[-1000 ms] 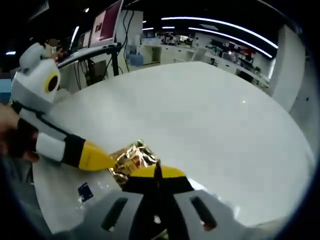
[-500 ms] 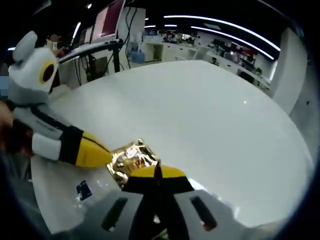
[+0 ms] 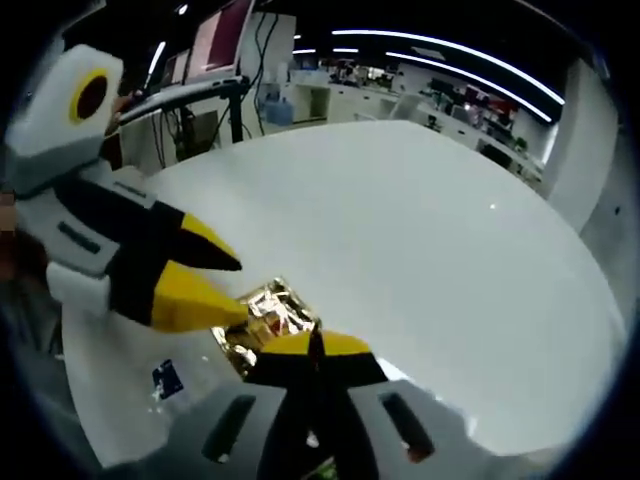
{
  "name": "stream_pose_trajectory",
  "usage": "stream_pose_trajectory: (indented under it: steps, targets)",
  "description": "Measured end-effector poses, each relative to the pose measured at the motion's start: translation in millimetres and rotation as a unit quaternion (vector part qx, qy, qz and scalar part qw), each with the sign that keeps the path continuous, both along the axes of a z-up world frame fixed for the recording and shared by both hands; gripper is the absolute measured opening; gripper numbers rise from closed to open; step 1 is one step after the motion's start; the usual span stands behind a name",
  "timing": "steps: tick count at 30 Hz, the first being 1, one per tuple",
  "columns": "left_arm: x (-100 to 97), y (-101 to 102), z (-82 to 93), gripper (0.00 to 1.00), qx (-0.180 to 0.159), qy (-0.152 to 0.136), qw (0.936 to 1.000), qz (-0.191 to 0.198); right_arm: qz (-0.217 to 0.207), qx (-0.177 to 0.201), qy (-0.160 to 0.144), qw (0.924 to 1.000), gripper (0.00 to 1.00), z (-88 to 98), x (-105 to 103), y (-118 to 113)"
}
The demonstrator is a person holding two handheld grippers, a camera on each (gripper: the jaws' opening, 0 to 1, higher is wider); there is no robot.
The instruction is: Arrange the skincare products in the storage area until every visible bottle or jar stands upright without overlapping.
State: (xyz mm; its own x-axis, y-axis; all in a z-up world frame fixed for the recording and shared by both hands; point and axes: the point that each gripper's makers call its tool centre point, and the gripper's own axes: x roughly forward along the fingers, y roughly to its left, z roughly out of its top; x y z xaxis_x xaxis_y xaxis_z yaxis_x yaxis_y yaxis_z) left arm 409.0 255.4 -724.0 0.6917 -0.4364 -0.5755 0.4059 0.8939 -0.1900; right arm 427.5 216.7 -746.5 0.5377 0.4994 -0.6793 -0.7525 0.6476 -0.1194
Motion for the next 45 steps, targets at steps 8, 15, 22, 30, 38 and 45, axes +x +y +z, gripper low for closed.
stream_pose_trajectory:
  steps: [8, 15, 22, 30, 38, 45]
  targets:
    - [0.6, -11.8, -13.2, 0.20, 0.048, 0.000, 0.9979, -0.044, 0.003, 0.000, 0.002, 1.0000, 0.01, -0.3, 0.5, -0.1]
    - [0.2, -16.3, -16.9, 0.21, 0.073, -0.006, 0.9948, -0.070, 0.006, 0.001, 0.001, 1.0000, 0.01, -1.4, 1.9, 0.7]
    - [-1.0, -17.6, -20.0, 0.19, 0.095, -0.017, 0.9918, -0.083, 0.014, -0.002, -0.005, 0.9999, 0.02, -2.1, 3.8, 2.1]
    - [-0.8, -17.3, -19.8, 0.19, 0.097, -0.019, 0.9916, -0.084, 0.022, -0.009, -0.010, 0.9997, 0.08, -0.9, 5.4, 0.7]
    - [-0.6, -17.2, -19.1, 0.19, 0.100, -0.018, 0.9915, -0.081, 0.025, -0.008, -0.028, 0.9993, 0.12, 13.1, 5.8, -4.0]
    - [-0.1, -16.9, -18.6, 0.19, 0.106, -0.016, 0.9912, -0.078, 0.022, 0.003, -0.040, 0.9989, 0.14, 29.4, 5.7, -6.1]
